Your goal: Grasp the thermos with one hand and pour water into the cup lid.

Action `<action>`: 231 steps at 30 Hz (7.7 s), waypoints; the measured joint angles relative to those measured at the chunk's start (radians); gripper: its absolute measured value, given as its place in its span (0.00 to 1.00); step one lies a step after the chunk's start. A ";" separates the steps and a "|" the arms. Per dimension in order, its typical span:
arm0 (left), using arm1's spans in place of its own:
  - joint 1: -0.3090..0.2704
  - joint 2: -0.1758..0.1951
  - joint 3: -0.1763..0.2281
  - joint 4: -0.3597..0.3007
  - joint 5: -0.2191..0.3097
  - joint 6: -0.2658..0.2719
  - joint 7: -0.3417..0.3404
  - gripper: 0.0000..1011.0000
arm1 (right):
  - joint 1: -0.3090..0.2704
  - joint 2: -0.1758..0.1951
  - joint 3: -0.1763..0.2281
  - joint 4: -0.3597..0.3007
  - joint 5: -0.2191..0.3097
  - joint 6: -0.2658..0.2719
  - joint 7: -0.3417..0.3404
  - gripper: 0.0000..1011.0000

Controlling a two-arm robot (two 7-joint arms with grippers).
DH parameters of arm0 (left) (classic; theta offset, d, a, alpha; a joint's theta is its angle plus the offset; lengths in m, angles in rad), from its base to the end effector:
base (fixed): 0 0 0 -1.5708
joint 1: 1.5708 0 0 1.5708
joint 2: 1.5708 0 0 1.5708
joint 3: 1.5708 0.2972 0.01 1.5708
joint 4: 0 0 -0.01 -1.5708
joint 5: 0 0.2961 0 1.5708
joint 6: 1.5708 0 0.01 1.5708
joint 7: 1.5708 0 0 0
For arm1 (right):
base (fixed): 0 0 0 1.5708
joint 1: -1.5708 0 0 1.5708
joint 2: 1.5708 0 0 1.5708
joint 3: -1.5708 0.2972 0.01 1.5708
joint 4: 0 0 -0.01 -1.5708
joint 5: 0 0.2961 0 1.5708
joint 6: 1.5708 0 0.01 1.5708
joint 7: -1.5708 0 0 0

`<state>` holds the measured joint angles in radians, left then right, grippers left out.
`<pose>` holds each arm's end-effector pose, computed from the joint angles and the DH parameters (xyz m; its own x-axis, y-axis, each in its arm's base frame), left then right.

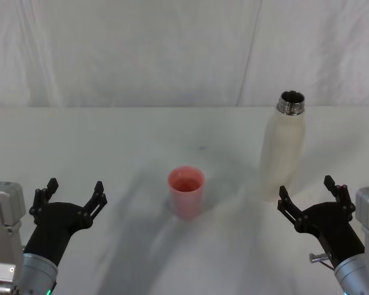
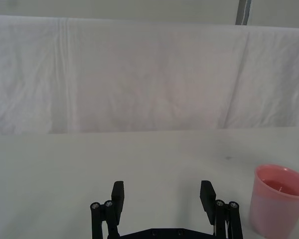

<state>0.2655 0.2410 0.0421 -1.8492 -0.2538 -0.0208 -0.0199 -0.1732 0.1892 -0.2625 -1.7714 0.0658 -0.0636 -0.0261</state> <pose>0.2385 0.0406 -0.2919 0.1245 0.9917 -0.0326 -0.9921 0.1240 -0.0176 0.2525 0.0333 -0.3043 0.2627 -0.9625 0.0675 0.9628 0.2661 0.0478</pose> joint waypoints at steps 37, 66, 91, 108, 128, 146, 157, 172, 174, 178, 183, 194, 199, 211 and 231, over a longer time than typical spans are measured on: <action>0.000 0.000 0.000 0.000 0.000 0.000 0.000 0.99 | 0.000 -0.001 0.002 0.000 0.000 0.000 0.001 0.99; 0.000 0.000 0.000 0.000 0.000 0.000 0.000 0.99 | 0.122 -0.068 0.067 0.148 0.077 0.010 0.172 0.99; 0.000 0.000 0.000 0.000 0.000 0.000 0.000 0.99 | 0.234 -0.095 0.074 0.281 0.083 -0.034 0.193 0.99; 0.000 0.000 0.000 0.000 0.000 0.000 0.000 0.99 | 0.272 -0.111 0.071 0.333 0.096 -0.060 0.203 0.99; 0.000 0.000 0.000 0.000 0.000 0.000 0.000 0.99 | 0.317 -0.115 0.064 0.385 0.098 -0.069 0.214 0.99; 0.000 0.000 0.000 0.000 0.000 0.000 0.000 0.99 | 0.378 -0.114 0.047 0.456 0.086 -0.071 0.229 0.99; 0.000 0.000 0.000 0.000 0.000 0.000 0.000 0.99 | 0.399 -0.116 0.048 0.483 0.095 -0.063 0.233 0.99; 0.000 0.000 0.000 0.000 0.000 0.000 0.000 0.99 | 0.400 -0.117 0.049 0.484 0.097 -0.061 0.234 0.95; 0.000 0.000 0.000 0.000 0.000 0.000 0.000 0.99 | 0.399 -0.116 0.049 0.484 0.097 -0.061 0.234 0.95; 0.000 0.000 0.000 0.000 0.000 0.000 0.000 0.99 | 0.399 -0.116 0.049 0.483 0.097 -0.061 0.234 0.95; 0.000 0.000 0.000 0.000 0.000 0.000 0.000 0.99 | 0.398 -0.116 0.049 0.482 0.097 -0.061 0.234 0.95; 0.000 0.000 0.000 0.000 0.000 0.000 0.000 0.99 | 0.394 -0.103 0.043 0.456 0.087 -0.064 0.234 0.95; 0.000 0.000 0.000 0.000 0.000 0.000 0.000 0.99 | 0.401 -0.088 0.036 0.433 0.065 -0.056 0.234 0.95; 0.000 0.000 0.000 0.000 0.000 0.000 0.000 0.99 | 0.446 -0.015 -0.020 0.365 -0.064 0.015 0.236 0.95; 0.000 0.000 0.000 0.000 0.000 0.000 0.000 0.99 | 0.509 0.080 -0.155 0.275 -0.384 0.072 0.232 0.95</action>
<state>0.2655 0.2410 0.0421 -1.8492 -0.2538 -0.0208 -0.0199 0.3356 0.2693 -0.4178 -1.4961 -0.3186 0.0081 0.2062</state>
